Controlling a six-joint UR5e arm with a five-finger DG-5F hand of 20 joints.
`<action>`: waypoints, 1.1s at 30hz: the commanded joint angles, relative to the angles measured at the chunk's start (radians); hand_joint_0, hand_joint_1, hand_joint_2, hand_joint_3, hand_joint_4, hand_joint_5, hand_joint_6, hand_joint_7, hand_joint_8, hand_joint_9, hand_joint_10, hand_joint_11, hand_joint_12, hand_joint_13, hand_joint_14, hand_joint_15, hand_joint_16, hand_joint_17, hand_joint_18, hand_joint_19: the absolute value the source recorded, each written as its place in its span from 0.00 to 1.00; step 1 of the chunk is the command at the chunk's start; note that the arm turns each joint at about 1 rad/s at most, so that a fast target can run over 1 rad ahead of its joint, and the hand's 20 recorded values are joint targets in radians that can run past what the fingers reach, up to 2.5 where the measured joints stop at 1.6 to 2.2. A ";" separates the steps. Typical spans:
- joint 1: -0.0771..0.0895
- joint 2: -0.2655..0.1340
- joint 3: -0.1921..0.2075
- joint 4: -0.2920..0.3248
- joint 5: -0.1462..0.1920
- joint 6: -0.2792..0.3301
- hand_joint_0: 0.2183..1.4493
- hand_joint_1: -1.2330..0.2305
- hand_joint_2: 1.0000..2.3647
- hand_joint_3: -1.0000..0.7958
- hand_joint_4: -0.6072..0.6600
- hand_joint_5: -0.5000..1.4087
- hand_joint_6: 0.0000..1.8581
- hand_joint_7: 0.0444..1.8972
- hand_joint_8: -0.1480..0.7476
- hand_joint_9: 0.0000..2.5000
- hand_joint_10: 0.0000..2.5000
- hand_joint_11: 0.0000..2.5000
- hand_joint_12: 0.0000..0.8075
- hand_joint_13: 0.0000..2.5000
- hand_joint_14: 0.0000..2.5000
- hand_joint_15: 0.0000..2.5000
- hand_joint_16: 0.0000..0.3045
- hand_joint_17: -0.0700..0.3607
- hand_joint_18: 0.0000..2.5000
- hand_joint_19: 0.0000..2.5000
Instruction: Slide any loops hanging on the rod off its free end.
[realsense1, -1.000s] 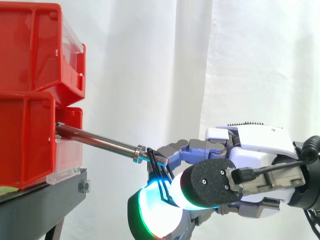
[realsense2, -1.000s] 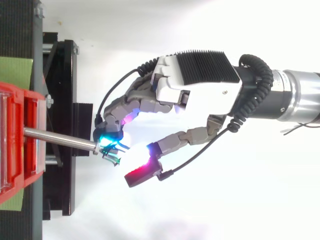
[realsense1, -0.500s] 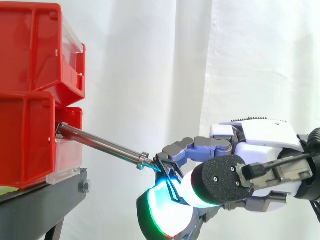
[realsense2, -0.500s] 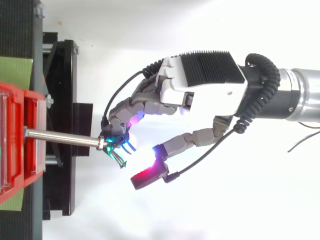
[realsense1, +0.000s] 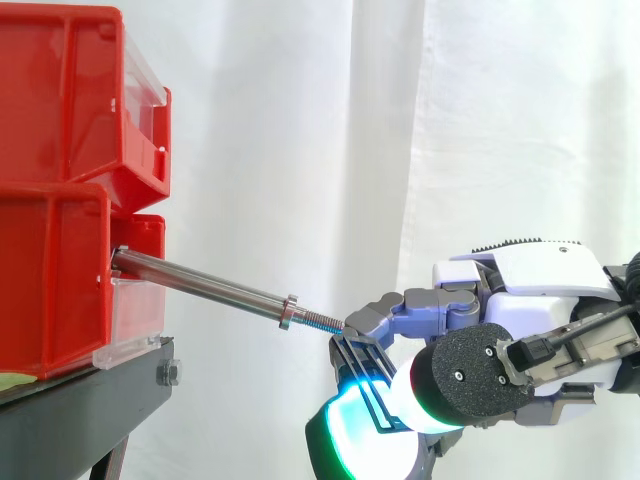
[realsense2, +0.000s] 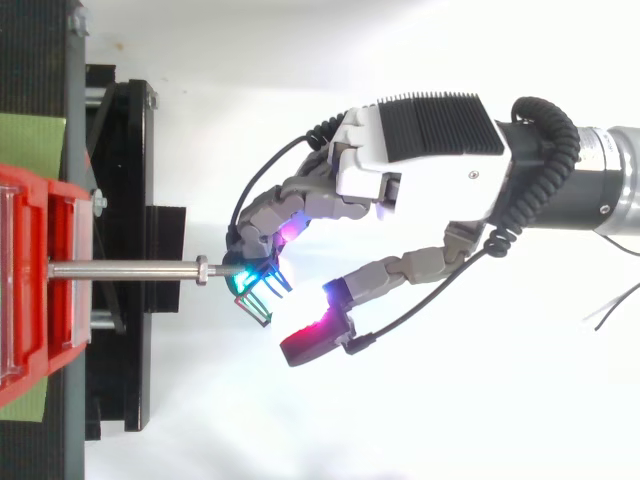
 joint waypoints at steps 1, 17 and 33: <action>-0.001 0.005 0.000 -0.039 0.002 0.023 0.32 0.36 0.02 0.45 0.46 0.16 0.50 0.55 0.45 0.34 0.01 0.14 0.32 0.33 0.00 0.05 0.12 0.35 0.32 0.16; 0.003 0.059 0.000 -0.163 0.022 0.112 0.34 0.34 0.01 0.41 0.48 0.16 0.50 0.55 0.45 0.34 0.01 0.14 0.32 0.33 0.00 0.06 0.12 0.35 0.33 0.16; 0.011 0.091 0.000 -0.249 0.077 0.178 0.35 0.32 0.01 0.37 0.49 0.16 0.50 0.53 0.45 0.34 0.00 0.14 0.31 0.33 0.00 0.05 0.12 0.35 0.33 0.16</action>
